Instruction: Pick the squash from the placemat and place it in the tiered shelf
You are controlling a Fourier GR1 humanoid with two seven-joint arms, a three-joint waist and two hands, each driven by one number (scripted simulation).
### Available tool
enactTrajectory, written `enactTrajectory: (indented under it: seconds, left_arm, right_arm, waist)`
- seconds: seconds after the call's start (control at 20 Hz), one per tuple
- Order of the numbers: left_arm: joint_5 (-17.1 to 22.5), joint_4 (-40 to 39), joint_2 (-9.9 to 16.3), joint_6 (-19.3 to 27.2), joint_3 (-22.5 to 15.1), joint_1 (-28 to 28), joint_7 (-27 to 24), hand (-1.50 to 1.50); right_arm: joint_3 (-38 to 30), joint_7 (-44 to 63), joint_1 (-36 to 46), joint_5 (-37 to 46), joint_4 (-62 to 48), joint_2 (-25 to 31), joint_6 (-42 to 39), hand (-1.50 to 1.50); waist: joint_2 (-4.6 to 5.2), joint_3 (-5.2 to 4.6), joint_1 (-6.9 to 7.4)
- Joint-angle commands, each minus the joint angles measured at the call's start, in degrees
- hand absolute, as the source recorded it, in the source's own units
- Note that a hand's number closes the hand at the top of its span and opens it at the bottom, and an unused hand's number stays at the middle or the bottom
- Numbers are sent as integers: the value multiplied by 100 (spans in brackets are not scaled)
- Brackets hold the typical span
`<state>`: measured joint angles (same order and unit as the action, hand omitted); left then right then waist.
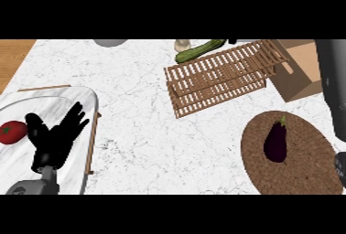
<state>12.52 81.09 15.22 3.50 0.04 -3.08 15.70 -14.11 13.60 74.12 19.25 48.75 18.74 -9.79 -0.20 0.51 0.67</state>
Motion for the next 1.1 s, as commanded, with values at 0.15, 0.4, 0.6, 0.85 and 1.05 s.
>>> enactTrajectory:
  seconds: [0.15,0.4,0.6,0.85,1.05]
  left_arm:
    - [-145,-612,-191,72,-40,-113,-31,0]
    - [-149,-237,-193,-39,-151,131,62,0]
    - [21,-470,61,-264,164,-11,-33,0]
    - [-231,-503,-239,-9,-66,-6,-70,0]
    - [-234,-337,-229,7,-63,45,60,0]
  right_arm:
    - [-883,191,309,-870,-301,33,146,-150]
    - [-1212,103,443,-786,-541,401,925,-150]
    - [-1375,451,485,-646,-642,1154,1052,-150]
    - [-1859,329,280,-981,-960,1784,922,-150]
    - [-2256,220,107,-1309,-1440,2375,527,-150]
  waist:
    - [54,-54,-33]
    - [61,-52,51]
    - [61,-55,-15]
    - [67,-51,-39]
    - [71,-45,-2]
